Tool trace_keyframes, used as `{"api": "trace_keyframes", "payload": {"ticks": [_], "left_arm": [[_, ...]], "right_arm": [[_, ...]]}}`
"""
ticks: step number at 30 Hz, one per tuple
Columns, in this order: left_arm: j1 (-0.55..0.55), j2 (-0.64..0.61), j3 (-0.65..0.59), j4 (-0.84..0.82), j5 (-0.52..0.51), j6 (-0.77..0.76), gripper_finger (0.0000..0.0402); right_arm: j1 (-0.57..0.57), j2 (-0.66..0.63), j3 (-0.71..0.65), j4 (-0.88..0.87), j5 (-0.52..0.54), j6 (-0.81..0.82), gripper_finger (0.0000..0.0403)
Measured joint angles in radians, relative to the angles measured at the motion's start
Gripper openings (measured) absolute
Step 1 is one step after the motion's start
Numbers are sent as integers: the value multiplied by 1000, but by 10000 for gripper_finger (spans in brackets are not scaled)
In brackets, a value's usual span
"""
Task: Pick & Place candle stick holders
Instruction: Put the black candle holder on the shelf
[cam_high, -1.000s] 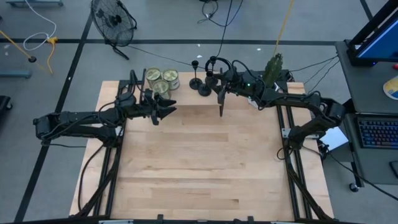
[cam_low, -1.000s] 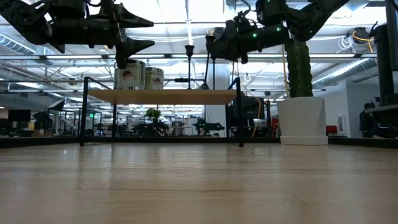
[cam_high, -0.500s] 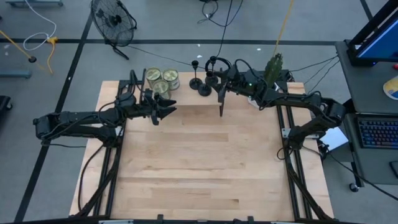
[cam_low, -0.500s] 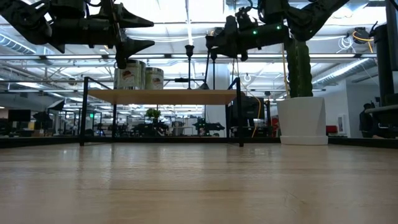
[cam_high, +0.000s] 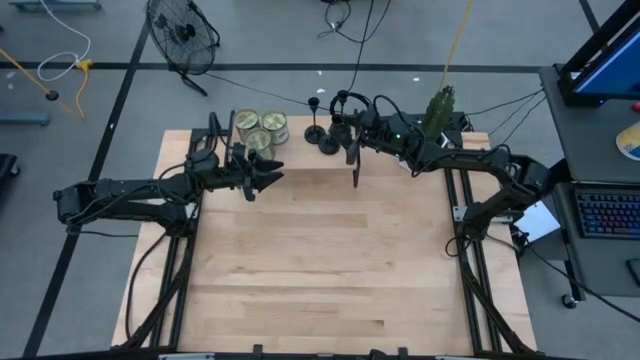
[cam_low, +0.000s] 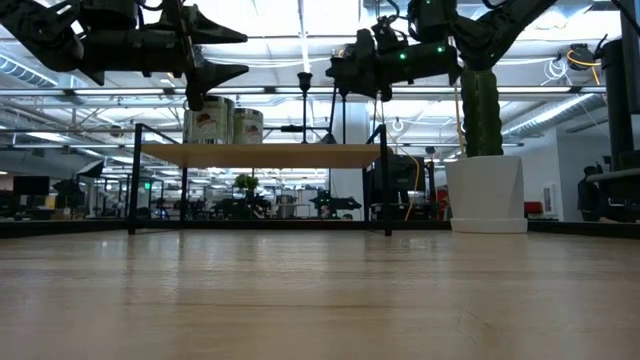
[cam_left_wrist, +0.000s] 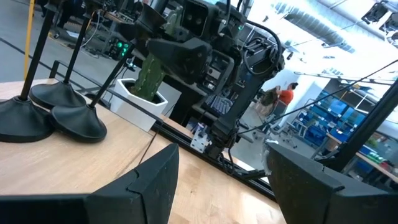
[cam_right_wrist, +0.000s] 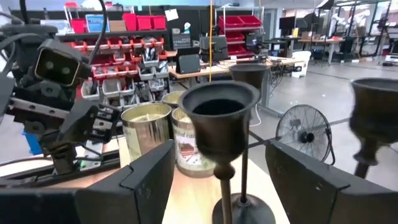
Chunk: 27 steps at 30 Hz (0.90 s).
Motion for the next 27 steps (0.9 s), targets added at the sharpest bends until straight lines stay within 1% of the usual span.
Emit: {"api": "trace_keyframes", "payload": {"ticks": [9, 18, 27], "left_arm": [[-1, 0, 0, 0, 14, -6, 239], [-1, 0, 0, 0, 24, -8, 239], [0, 0, 0, 0, 25, -9, 239]], "right_arm": [[0, 1, 19, -16, 0, -5, 240], [1, 0, 19, 10, -2, 1, 199], [1, 0, 19, 25, -2, 1, 181]]}}
